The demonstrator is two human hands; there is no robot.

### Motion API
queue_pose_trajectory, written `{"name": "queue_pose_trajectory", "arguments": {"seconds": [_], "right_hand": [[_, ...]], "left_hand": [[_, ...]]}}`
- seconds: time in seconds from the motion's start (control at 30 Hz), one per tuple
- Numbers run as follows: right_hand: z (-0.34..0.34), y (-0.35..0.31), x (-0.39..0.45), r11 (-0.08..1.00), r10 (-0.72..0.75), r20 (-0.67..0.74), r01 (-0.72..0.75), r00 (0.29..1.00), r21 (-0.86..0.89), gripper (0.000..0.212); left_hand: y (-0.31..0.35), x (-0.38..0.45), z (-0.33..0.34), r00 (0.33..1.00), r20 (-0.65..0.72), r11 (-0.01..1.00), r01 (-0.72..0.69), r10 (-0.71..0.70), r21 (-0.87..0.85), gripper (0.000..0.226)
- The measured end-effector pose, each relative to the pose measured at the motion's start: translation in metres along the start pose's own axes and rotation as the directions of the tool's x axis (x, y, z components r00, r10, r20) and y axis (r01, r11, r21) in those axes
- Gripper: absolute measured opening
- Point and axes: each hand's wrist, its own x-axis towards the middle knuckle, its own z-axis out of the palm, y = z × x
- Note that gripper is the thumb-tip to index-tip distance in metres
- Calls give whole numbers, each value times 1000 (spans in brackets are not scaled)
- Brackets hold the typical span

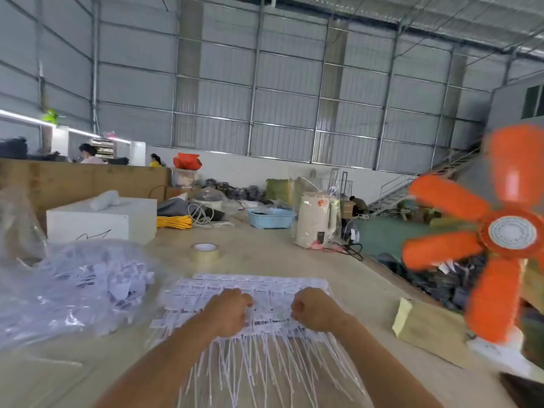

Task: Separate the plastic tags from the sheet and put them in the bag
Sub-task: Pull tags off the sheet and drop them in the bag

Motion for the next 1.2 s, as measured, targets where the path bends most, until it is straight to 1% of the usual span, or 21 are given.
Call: {"name": "queue_pose_trajectory", "arguments": {"seconds": [0.07, 0.13, 0.23, 0.33, 0.37, 0.4, 0.43, 0.47, 0.5, 0.57, 0.6, 0.67, 0.73, 0.83, 0.87, 0.97, 1.0, 1.07, 1.13, 1.17, 1.2], "right_hand": [[14, -6, 15, 1000, -1, -16, 1, 1000, 16, 25], [28, -14, 34, 997, -53, -36, 55, 998, 48, 32], [42, -31, 65, 986, -113, -69, 121, 991, 117, 32], [54, -47, 84, 971, -187, -38, 190, 982, 143, 30], [55, -51, 88, 962, -187, -45, 193, 981, 193, 25], [55, -52, 89, 938, -185, -68, 197, 980, 284, 19], [52, -51, 89, 897, -164, -93, 188, 982, 399, 17], [47, -48, 88, 841, -129, -115, 170, 985, 513, 20], [39, -43, 86, 787, -94, -119, 147, 988, 600, 21], [23, -33, 77, 699, -59, -73, 93, 996, 709, 27], [16, -30, 73, 655, -43, -48, 65, 998, 753, 31], [6, -27, 66, 582, 2, -40, 31, 999, 813, 31], [2, -24, 61, 564, 24, -75, 49, 997, 824, 31], [-4, -17, 52, 603, -41, -119, 119, 992, 789, 26], [-6, -14, 51, 630, -58, -142, 147, 988, 763, 25], [-9, -10, 51, 741, -37, -250, 194, 968, 643, 22], [-9, -10, 51, 798, -40, -304, 214, 952, 564, 21], [-8, -7, 49, 902, -132, -419, 285, 898, 325, 20], [-7, -4, 41, 924, -294, -487, 375, 823, 77, 14], [-8, -4, 36, 913, -362, -499, 407, 787, -19, 8], [-8, -5, 31, 907, -386, -511, 417, 768, -59, 13]], "left_hand": [[-12, 7, 3, 998, -9, 994, 66, -66, 82, 43], [-28, 17, 8, 994, -18, 986, 113, -112, 121, 40], [-35, 33, 8, 989, -1, 973, 147, -149, 176, 37], [-35, 43, 5, 983, -40, 964, 185, -180, 193, 28], [-34, 44, 1, 984, -61, 966, 176, -168, 191, 27], [-32, 44, -4, 987, -92, 969, 149, -133, 198, 26], [-31, 45, -10, 989, -116, 974, 114, -92, 197, 24], [-30, 46, -16, 990, -133, 984, 70, -48, 165, 23], [-28, 46, -22, 992, -128, 995, 33, -21, 97, 23], [-24, 46, -34, 997, -72, 998, -6, 2, -57, 27], [-22, 48, -40, 998, -57, 993, -26, 19, -111, 28], [-16, 53, -48, 996, -58, 973, -84, 73, -216, 21], [-12, 58, -56, 991, -85, 929, -124, 101, -348, 16], [-3, 63, -66, 992, -103, 855, -117, 75, -506, 15], [0, 64, -68, 994, -84, 835, -106, 71, -540, 15], [12, 67, -70, 998, -9, 800, -51, 57, -598, 16], [15, 68, -71, 999, 21, 784, -25, 49, -620, 16], [18, 67, -74, 994, 98, 755, 24, 54, -656, 19], [18, 65, -76, 973, 206, 684, 80, 105, -725, 23], [18, 63, -77, 956, 256, 630, 113, 141, -769, 24], [17, 63, -78, 939, 295, 572, 146, 176, -807, 24]]}}
